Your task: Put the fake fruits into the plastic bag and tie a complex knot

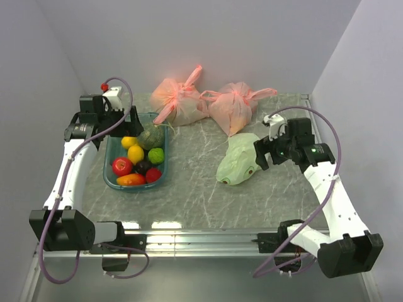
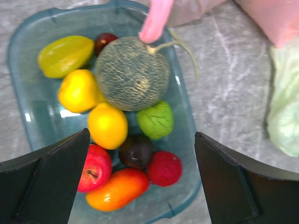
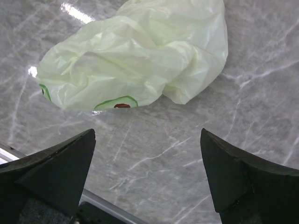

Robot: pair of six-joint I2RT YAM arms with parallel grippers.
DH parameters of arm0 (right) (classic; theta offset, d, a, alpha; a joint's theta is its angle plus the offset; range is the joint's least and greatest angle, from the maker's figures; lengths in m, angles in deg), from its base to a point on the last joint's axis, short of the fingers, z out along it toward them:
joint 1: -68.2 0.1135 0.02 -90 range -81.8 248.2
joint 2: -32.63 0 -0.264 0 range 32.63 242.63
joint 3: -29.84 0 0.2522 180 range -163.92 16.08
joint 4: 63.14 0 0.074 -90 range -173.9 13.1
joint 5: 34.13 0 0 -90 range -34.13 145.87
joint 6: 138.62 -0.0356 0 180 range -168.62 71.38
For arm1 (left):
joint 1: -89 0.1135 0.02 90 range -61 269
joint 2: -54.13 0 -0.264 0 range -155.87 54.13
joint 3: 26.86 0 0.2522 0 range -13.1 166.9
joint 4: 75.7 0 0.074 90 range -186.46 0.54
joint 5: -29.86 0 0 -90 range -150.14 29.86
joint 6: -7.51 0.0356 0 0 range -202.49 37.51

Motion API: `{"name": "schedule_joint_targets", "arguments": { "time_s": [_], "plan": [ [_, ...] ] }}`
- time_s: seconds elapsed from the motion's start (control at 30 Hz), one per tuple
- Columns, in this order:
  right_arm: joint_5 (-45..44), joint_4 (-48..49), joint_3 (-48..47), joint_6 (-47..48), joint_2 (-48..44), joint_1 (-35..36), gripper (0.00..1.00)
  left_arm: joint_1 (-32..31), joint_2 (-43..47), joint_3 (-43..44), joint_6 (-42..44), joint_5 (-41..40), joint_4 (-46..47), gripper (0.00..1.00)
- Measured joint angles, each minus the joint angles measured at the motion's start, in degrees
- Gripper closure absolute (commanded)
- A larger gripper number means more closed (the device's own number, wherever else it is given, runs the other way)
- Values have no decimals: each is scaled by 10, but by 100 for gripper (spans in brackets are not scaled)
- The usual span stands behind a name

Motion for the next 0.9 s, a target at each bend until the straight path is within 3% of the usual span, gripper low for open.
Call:
{"name": "schedule_joint_targets", "arguments": {
  "time_s": [0.33, 0.57, 0.9],
  "plan": [
    [-86, 10, -1, 78, -12, 160, 0, -1, 27, 16, -6, 24, 0, 1],
    [-172, 38, 11, 129, 35, 325, 0, -1, 47, 24, -22, 17, 3, 1],
    [-322, 131, 165, 161, 77, 476, 0, -1, 43, 23, -45, 19, 2, 1]
  ]
}}
